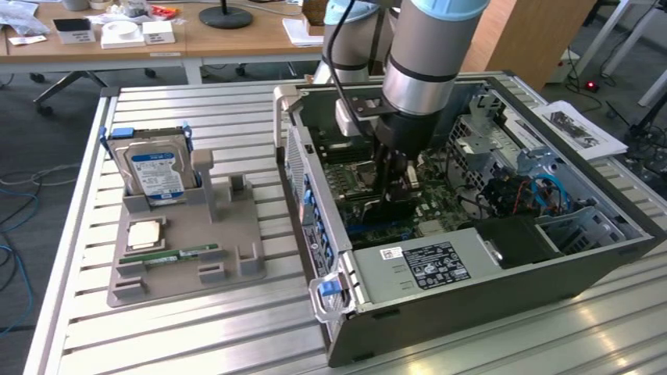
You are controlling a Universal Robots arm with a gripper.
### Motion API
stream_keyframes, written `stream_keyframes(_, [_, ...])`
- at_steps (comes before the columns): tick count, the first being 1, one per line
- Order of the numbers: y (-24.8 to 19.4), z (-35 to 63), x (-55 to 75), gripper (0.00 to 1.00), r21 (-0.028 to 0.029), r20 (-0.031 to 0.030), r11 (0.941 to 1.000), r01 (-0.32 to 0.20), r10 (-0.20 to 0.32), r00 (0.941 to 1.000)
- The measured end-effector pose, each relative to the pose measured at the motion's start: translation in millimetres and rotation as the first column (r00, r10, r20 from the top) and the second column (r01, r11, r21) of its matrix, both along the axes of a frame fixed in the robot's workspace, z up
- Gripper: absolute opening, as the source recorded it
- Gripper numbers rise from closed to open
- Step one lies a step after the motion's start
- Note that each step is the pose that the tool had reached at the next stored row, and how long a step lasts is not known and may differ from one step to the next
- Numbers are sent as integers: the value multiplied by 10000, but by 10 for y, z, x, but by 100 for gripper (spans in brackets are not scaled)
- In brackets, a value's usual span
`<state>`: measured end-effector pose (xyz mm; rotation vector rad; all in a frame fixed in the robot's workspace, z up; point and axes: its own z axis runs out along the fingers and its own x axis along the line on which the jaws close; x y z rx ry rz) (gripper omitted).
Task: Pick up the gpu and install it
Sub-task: 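Insert the gpu into the slot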
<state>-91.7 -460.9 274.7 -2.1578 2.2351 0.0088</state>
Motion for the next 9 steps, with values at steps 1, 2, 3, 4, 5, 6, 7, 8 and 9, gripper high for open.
stream_keyframes(1, [0, 19, 0, 40, 0, 3, 10000, 1, -1, 10000])
stream_keyframes(2, [1, 34, 0, 40, -1, 5, 10000, 0, 0, 10000])
stream_keyframes(3, [1, 43, 0, 40, -1, 7, 10000, 0, 0, 10000])
stream_keyframes(4, [1, 45, 0, 40, 2, 9, 10000, 0, 0, 10000])
stream_keyframes(5, [1, 46, 0, 40, 4, 10, 10000, 0, 0, 10000])
stream_keyframes(6, [1, 47, 0, 40, 3, 10, 10000, 0, 0, 10000])
stream_keyframes(7, [1, 48, 0, 40, 2, 9, 10000, 1, -1, 10000])
stream_keyframes(8, [1, 48, 0, 40, 0, 8, 10000, 0, 0, 10000])
stream_keyframes(9, [1, 48, 0, 40, 0, 8, 10000, 0, 0, 10000])
